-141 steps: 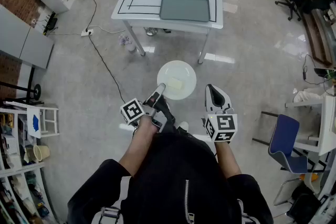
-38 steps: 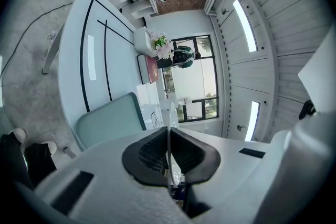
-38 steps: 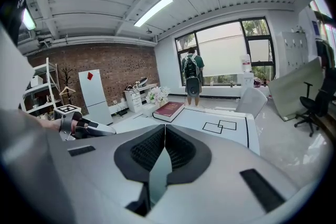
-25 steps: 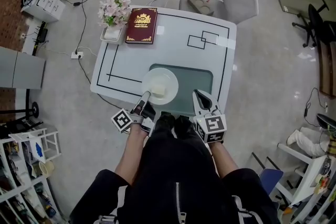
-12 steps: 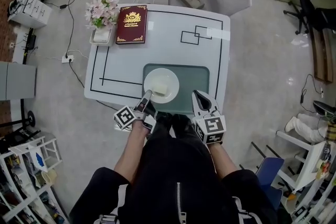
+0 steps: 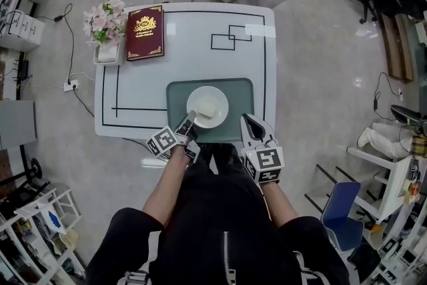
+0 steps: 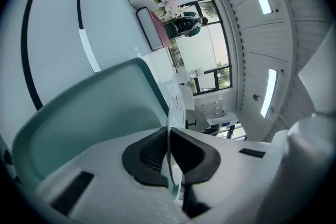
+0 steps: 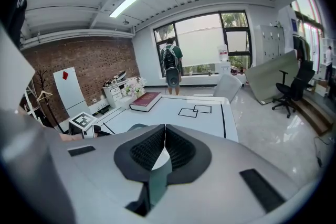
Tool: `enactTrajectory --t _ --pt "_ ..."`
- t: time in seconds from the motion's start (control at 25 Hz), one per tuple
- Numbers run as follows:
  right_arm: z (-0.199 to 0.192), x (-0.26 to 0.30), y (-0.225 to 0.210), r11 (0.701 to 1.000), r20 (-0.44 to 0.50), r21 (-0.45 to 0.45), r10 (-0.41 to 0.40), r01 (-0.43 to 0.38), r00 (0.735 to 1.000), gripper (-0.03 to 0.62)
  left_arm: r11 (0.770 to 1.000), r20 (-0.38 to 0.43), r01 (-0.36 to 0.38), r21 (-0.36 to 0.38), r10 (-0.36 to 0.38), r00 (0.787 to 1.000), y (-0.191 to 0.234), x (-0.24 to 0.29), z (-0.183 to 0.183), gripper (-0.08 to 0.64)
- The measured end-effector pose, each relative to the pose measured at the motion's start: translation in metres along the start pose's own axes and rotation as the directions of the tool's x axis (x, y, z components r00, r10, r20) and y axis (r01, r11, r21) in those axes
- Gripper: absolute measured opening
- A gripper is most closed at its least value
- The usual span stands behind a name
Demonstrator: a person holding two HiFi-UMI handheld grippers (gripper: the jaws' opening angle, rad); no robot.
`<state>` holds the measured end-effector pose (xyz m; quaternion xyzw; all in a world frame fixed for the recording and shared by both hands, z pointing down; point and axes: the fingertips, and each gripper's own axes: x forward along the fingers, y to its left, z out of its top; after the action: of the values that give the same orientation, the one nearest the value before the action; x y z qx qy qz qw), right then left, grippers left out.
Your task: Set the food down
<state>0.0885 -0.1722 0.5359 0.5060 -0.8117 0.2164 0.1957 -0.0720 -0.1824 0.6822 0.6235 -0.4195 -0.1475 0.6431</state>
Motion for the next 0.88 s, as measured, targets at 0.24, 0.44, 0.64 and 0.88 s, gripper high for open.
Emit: enactTrajectory --t 0.24,0.44,0.64,0.88 --pt "-0.007 -0.005 -0.005 0.999 -0.005 0.025 -0.035 0.035 0.999 0.009 0.996 -0.057 -0.059 0.068 0.063 0.996 0.004 0.013 -0.010 0.014" --pt "-0.011 -0.012 -0.013 0.997 -0.006 0.040 -0.068 0.068 0.998 0.009 0.989 -0.091 -0.093 0.115 0.103 0.990 0.007 0.021 -0.016 0.014" --pt "-0.015 -0.015 -0.019 0.995 -0.008 0.048 -0.084 0.084 0.996 0.009 0.981 -0.104 -0.108 0.159 0.125 0.987 0.006 0.026 -0.019 0.014" --pt "-0.014 -0.013 -0.021 0.995 -0.011 0.050 -0.082 0.083 0.997 0.009 0.979 -0.113 -0.112 0.173 0.133 0.985 0.005 0.028 -0.019 0.014"
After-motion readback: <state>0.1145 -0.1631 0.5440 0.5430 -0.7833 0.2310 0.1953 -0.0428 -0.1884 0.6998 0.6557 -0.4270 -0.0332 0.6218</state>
